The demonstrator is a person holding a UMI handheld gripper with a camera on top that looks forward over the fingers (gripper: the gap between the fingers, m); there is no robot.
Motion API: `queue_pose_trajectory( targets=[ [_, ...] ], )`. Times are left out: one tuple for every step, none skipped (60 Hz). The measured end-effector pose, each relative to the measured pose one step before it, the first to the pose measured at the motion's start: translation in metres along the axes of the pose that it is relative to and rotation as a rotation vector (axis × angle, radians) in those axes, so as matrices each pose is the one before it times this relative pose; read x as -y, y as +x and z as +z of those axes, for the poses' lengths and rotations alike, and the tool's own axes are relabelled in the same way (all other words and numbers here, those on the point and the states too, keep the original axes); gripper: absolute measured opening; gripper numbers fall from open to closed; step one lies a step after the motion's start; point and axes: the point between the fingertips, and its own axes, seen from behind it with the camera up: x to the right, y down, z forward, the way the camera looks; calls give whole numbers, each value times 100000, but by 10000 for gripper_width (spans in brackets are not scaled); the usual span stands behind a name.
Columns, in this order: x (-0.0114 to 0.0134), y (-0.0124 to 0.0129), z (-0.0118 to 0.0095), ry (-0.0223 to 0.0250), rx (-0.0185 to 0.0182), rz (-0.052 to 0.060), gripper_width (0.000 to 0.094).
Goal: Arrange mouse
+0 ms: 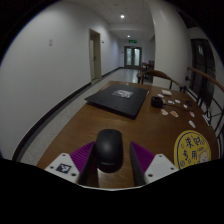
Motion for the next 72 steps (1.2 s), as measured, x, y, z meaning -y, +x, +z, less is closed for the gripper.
queue_pose_trajectory(
  targets=[
    [-86, 85, -55, -314, -261, -84, 645],
    [-130, -35, -55, -321, -222, -109, 568],
    [-87, 18, -47, -111, -524, -122, 491],
    [-139, -225, -65, 336, 637, 877, 485],
    [40, -170, 9, 487, 290, 214, 460],
    [-47, -115, -176, 403, 360, -600, 449],
    [-90, -171, -189, 464, 394, -1336, 426],
    [-84, -174, -186, 514, 448, -1255, 418],
    [-6, -199, -140, 864, 578, -885, 398],
    [-331, -313, -12, 568, 654, -619, 377],
    [77, -116, -42, 493, 595, -12, 365],
    [-7, -231, -13, 15, 810, 644, 350],
    [-6, -321, -77, 0, 1029, 723, 343],
    [-55, -313, -70, -271, 955, -8, 337],
    [-78, -304, -138, -355, 977, -716, 333],
    [34, -322, -224, 75, 929, -663, 331],
    [-315, -515, -1060, 956, 943, -325, 331],
    [456, -69, -35, 1627, 435, -368, 331],
    [594, -175, -476, 2098, 5, -223, 332],
    [761, -47, -621, 2399, -443, -537, 330],
    [813, 107, -613, 2396, -833, -879, 330],
    [871, 179, -684, 2404, -932, -769, 330],
    [991, 224, -679, 2534, -846, -63, 329],
    [1021, 484, -1365, 2681, -253, 447, 331],
    [824, 333, -897, 2555, 6, 360, 331],
    [884, 322, -714, 2292, 78, 162, 330],
    [826, 362, -673, 2035, -44, 269, 332],
    [800, 551, -646, 1878, -437, 572, 332],
    [733, 703, -601, 1768, -874, 698, 331],
    [623, 858, -568, 1699, -1302, 587, 329],
    [553, 1006, -513, 1713, -1564, 531, 331],
    [849, 270, -2344, 1671, -1399, 845, 330],
    [128, 1696, 846, 1516, -2562, 16, 330],
    [96, 1105, -320, 793, -2471, 130, 330],
    [-115, 1201, -239, 370, -2763, 315, 329],
    [-412, 1243, -223, -268, -2779, 423, 328],
    [-615, 1234, -133, -762, -2647, 566, 329],
    [-883, 1088, -33, -1316, -2436, 835, 328],
    [-1100, 957, 89, -1757, -2214, 1038, 327],
    [-1634, 1139, -378, -2390, -1731, 999, 330],
    [-883, 617, 135, -2373, -1850, 918, 329],
    [-1424, 560, 325, -2687, -1080, 945, 328],
    [-1359, 450, 303, -2726, -830, 1054, 328],
    [-1382, 304, 492, -2596, -643, 972, 328],
    [-1317, 162, 503, -2517, -492, 681, 328],
    [-1226, 173, 618, -2237, -435, 407, 329],
    [-1074, 29, 476, -1874, -416, 274, 329],
    [-2334, -528, -1050, -2053, 445, -46, 329],
    [-226, 270, 1207, -935, -1391, -229, 329],
    [-687, -91, 364, -732, -789, -215, 329],
    [-589, -181, 366, -667, -627, -254, 329],
    [-560, -273, 331, -626, -341, -242, 330],
    [-474, -366, 355, -613, 24, -171, 330],
    [-797, -518, 6, -597, 609, 72, 330],
    [-406, 43, -137, -808, 378, 384, 335],
    [-425, -264, 205, -806, 8, 419, 392],
    [197, -7, 331, 923, 93, 238, 388],
    [17, -148, 157, 336, 2, -331, 412],
    [-84, 66, 126, -196, -215, -434, 425],
    [-59, 90, 103, -678, -59, -336, 435],
    [-973, -1788, -253, -498, 316, -287, 457],
    [12, -131, 45, -254, 87, -289, 472],
    [-183, -347, 67, -716, 427, -499, 486],
    [76, 19, -437, -899, 598, -544, 502],
    [-345, -683, 528, -337, 353, -570, 516],
    [178, 474, -381, -739, 758, -568, 539],
    [-188, -156, -129, -663, 416, -362, 593],
    [-152, -162, -79, -632, 370, -235, 646],
    [-136, -194, -166, -473, 321, -76, 711],
    [-743, -1443, -677, -126, 331, 249, 776],
    [210, -28, -514, 315, 265, 203, 841],
    [104, -79, -352, 819, 169, 204, 852]
  ],
)
